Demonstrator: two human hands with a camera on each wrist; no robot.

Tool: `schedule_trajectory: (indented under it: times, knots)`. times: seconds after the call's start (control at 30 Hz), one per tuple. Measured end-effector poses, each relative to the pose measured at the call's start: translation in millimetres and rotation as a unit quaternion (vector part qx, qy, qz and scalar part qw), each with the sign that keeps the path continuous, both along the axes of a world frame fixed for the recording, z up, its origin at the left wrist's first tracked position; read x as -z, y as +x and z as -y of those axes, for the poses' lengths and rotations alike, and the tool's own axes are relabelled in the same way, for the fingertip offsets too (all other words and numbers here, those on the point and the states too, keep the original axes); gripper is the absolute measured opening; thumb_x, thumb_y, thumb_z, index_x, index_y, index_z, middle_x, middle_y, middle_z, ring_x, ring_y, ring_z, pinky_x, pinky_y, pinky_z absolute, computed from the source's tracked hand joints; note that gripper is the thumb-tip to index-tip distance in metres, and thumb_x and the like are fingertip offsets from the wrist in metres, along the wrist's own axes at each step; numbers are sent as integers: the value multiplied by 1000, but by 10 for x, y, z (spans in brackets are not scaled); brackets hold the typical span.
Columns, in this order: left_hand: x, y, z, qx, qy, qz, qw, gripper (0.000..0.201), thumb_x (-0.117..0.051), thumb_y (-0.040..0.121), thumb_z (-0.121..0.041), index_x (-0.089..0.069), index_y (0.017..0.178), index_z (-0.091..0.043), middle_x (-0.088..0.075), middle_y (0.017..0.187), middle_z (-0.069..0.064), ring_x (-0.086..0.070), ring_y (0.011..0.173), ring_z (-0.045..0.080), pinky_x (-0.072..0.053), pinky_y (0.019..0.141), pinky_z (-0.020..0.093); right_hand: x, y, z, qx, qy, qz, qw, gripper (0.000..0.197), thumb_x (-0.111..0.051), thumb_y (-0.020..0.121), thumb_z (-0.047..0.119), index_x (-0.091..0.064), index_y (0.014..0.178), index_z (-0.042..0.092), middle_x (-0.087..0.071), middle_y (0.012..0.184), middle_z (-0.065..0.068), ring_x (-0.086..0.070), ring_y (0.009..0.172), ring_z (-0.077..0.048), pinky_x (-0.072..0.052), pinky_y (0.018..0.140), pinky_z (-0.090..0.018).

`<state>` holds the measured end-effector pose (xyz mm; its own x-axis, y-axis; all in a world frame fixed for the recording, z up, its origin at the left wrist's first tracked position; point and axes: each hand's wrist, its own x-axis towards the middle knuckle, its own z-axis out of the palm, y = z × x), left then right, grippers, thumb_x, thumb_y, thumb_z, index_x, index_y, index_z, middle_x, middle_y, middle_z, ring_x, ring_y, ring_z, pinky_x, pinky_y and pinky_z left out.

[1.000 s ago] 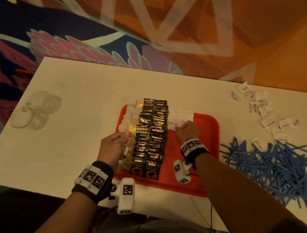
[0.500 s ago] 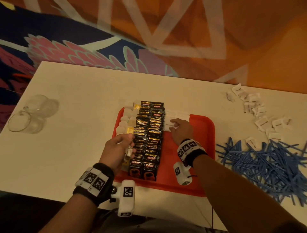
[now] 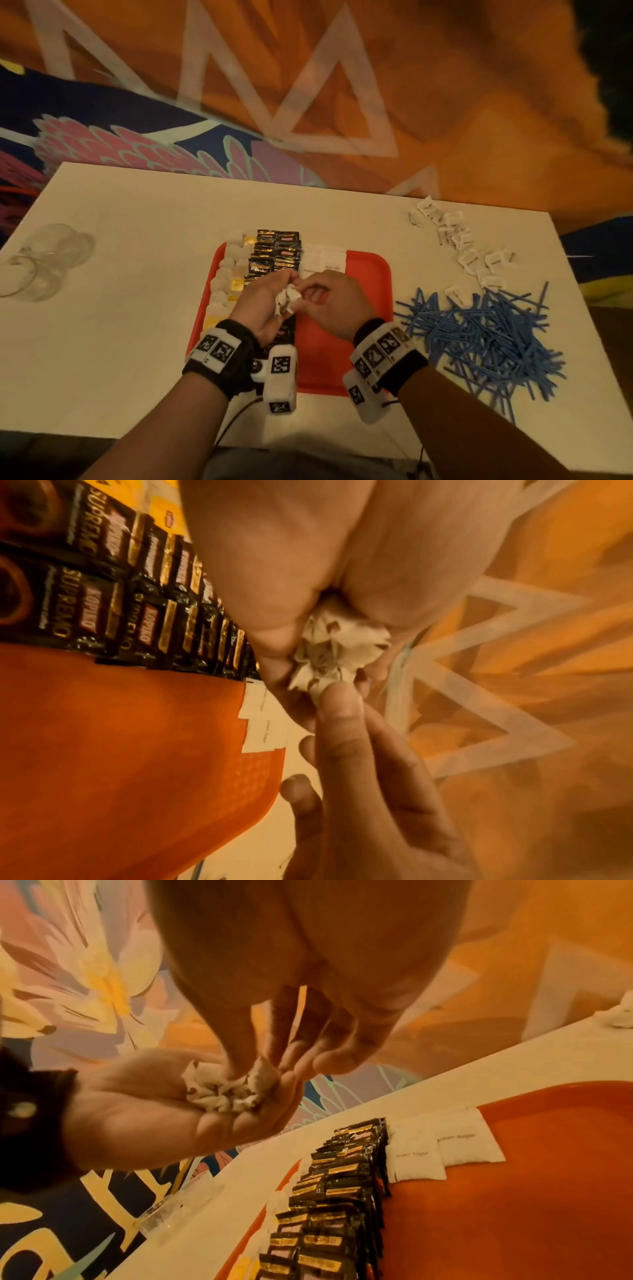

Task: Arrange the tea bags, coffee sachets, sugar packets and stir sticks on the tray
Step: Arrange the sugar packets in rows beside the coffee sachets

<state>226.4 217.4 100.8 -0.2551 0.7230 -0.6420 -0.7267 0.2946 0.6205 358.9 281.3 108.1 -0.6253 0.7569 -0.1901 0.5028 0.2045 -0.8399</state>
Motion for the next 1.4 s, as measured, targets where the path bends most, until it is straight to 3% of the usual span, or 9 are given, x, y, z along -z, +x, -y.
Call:
schedule_trajectory:
  times: [0.13,0.23,0.3,0.43,0.7,0.9,1.13,1.23,1.4]
  knots:
    - [-54,199,-41,9,5,-8,1000,21,-53,101,-14,-64,112,1,-67,105,18,-68,84,23,-59,70,30,-8,193,14,72,9,-20,997,8,-71,86,17,-70,83,24,-66,82,10,-59,73,-1,-46,69,-13]
    - [-65,284,-42,-3,-1,-20,1000,20,-58,99,-19,-67,102,-1,-70,100,16,-69,81,21,-60,69,30,-58,333,-27,185,-82,-60,977,18,-68,90,14,-62,79,27,-65,76,8,-63,71,-10,-53,69,-27]
    - [-98,340,-23,4,0,-47,999,20,-61,97,-21,-69,100,-3,-70,94,12,-68,78,18,-58,67,28,-144,418,-50,224,-134,-97,960,11,-64,93,10,-62,85,19,-67,73,2,-63,66,-13,-52,64,-28]
    - [-161,503,-6,64,2,-125,990,23,-68,92,-20,-70,108,-3,-71,89,9,-67,73,15,-54,58,23,-261,506,-43,253,-187,-171,934,6,-61,93,4,-61,99,2,-68,76,-6,-63,64,-9,-51,56,-17]
    - [-233,576,-133,67,27,-229,971,5,-73,90,-14,-73,88,-10,-70,71,7,-65,72,25,-51,64,34,-263,641,-38,288,-282,-193,895,8,-52,97,2,-58,93,5,-68,84,-12,-64,65,-15,-48,52,-22]
    - [-329,608,-119,133,49,-280,949,11,-72,90,-12,-71,85,-2,-64,64,6,-59,69,27,-47,59,32,-300,666,-99,215,-156,-155,951,12,-74,86,15,-69,95,7,-70,77,-1,-64,68,-11,-48,55,-20]
    - [-276,602,-91,92,45,-287,953,3,-73,89,-11,-71,90,-10,-72,79,10,-67,73,28,-54,70,40,-244,565,-151,266,-214,-176,923,22,-60,97,23,-71,83,10,-64,82,-18,-54,68,-25,-44,50,-27]
    - [-291,599,-90,60,45,-274,959,4,-72,91,-11,-70,93,-9,-71,78,8,-68,68,20,-55,62,33,-226,548,-134,252,-214,-185,925,14,-67,92,26,-70,89,13,-71,86,-11,-61,70,-22,-50,58,-30]
    - [-256,518,-104,58,37,-279,958,10,-71,91,-18,-72,93,-7,-71,83,11,-67,66,19,-52,53,29,-162,562,-121,209,-187,-160,946,11,-76,83,9,-70,84,19,-74,78,-4,-65,63,-11,-49,57,-23]
